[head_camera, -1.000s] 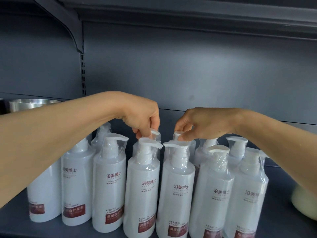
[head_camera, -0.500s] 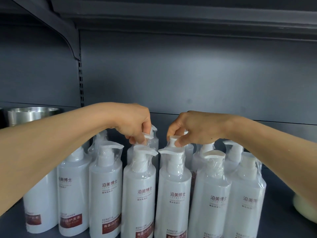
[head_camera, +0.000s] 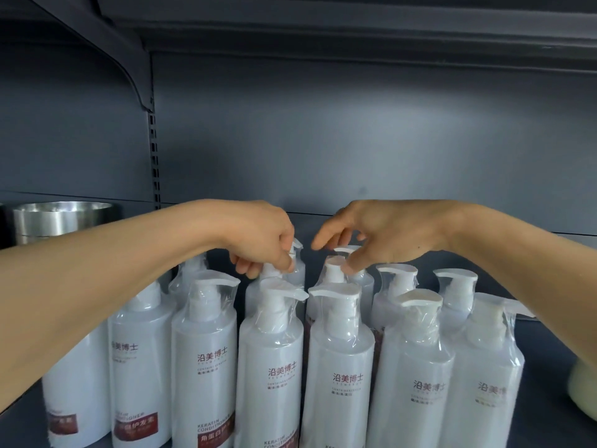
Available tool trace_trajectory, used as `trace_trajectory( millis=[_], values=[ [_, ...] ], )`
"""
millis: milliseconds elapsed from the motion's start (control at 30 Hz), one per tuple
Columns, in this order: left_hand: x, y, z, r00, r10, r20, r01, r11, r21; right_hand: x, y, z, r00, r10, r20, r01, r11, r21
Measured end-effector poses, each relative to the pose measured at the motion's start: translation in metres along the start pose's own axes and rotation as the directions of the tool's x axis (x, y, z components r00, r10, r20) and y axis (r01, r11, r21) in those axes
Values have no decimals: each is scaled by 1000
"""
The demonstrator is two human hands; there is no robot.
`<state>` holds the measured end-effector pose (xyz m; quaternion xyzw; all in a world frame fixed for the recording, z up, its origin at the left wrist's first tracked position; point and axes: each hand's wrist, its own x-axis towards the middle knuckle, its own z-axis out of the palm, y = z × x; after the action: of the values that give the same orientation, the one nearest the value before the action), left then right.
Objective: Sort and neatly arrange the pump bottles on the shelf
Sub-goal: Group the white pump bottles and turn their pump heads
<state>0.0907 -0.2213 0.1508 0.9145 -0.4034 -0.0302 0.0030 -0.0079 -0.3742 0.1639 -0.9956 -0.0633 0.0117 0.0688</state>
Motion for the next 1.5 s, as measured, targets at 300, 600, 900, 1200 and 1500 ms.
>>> trace_trajectory(
  millis=[300,600,900,1200,1500],
  values=[
    [-20,-18,-16,966,211,147,-205,977,-52,9,-22,6,980,196,-42,-199,977,-75],
    [-8,-10,-10,976,206,69,-198,974,-112,2,-18,6,983,171,-69,-175,983,-60],
    [-5,-12,-10,981,191,31,-191,981,-15,2,-13,6,993,96,-66,-95,995,18],
    [-1,-14,-7,979,201,11,-201,979,-35,2,-4,6,996,81,-27,-75,983,166],
    [3,-12,-7,976,216,20,-214,974,-71,7,-3,9,995,83,-56,-72,981,183]
  ],
)
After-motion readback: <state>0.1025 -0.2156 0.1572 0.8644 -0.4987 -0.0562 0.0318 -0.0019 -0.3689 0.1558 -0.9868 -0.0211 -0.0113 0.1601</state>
